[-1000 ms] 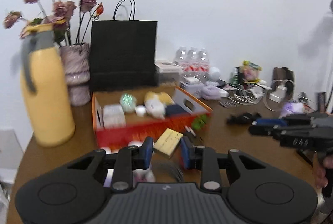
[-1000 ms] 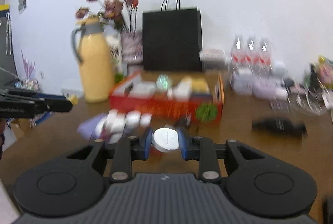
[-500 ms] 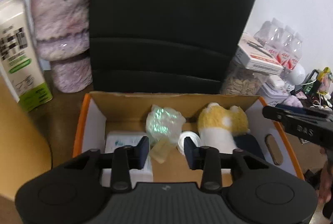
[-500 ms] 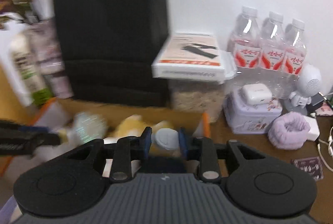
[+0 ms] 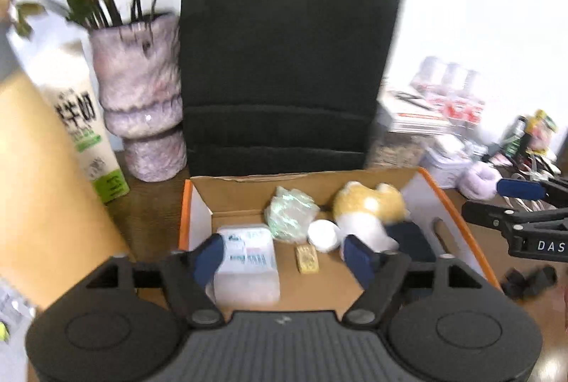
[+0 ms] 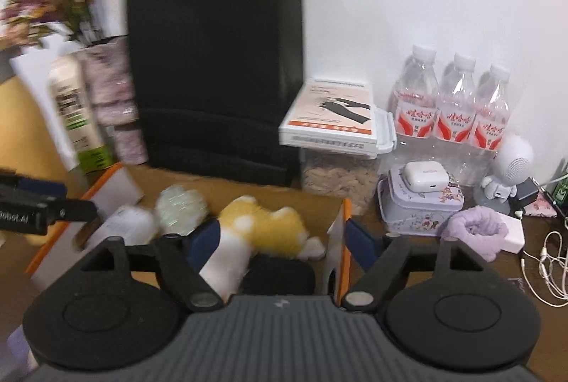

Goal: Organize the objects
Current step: 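Release the soap bar into the box with the left tool while the right tool releases the cap, then withdraw both open tools from the box back over the table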

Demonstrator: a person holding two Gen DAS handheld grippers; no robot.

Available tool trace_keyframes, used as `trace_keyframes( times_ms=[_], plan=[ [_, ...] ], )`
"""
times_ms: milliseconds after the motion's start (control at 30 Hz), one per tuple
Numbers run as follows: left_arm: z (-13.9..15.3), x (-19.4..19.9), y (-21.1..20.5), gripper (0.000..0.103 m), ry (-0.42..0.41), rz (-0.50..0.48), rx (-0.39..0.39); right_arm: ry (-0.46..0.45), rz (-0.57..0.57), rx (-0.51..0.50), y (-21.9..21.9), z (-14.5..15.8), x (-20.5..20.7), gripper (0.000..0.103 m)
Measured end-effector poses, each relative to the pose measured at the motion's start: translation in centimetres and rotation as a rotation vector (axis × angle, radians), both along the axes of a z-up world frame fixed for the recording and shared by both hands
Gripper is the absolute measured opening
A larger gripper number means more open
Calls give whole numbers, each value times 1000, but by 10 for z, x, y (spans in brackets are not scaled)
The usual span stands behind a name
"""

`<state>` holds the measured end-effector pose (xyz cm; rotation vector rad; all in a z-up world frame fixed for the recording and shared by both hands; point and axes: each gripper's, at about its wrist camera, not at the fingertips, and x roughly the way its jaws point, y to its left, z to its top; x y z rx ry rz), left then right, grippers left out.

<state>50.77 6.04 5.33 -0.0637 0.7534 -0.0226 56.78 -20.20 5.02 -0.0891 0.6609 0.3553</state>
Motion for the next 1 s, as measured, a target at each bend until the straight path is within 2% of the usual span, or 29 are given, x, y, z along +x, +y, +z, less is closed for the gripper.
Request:
trace_keyframes(
  times_ms=[100, 167, 233, 333, 400, 467, 533, 633, 733, 867, 1000],
  plan=[
    [18, -71, -11, 88, -72, -61, 23, -25, 44, -4, -8, 17, -53, 82],
    [24, -123, -18, 92, -125, -99, 37, -60, 83, -13, -14, 23, -98, 92],
    [27, -177, -22, 92, -174, -132, 44, -124, 121, -52, -19, 26, -149, 96],
    [31, -268, -24, 94, -245, -207, -3, -157, 170, -93, -30, 25, -225, 97],
    [33, -332, -26, 102, -302, -246, -10, -174, 214, -96, -39, 26, -280, 102],
    [28, -384, -29, 103, -363, -248, 20, -198, 237, -111, -51, 24, -334, 103],
    [17, -424, -32, 103, -404, -259, 84, -206, 250, -142, -65, 20, -383, 103],
    [8, -452, -33, 103, -403, -275, 158, -173, 228, -134, -91, 17, -428, 103],
    [9, -458, -24, 103, -402, -236, 134, -164, 160, -125, -109, 20, -450, 103],
    [9, -452, -20, 103, -393, -184, 103, -175, 113, -87, -116, 21, -456, 103],
    [7, -446, -17, 103, -393, -177, 103, -188, 117, -89, -106, 15, -448, 103]
  ],
)
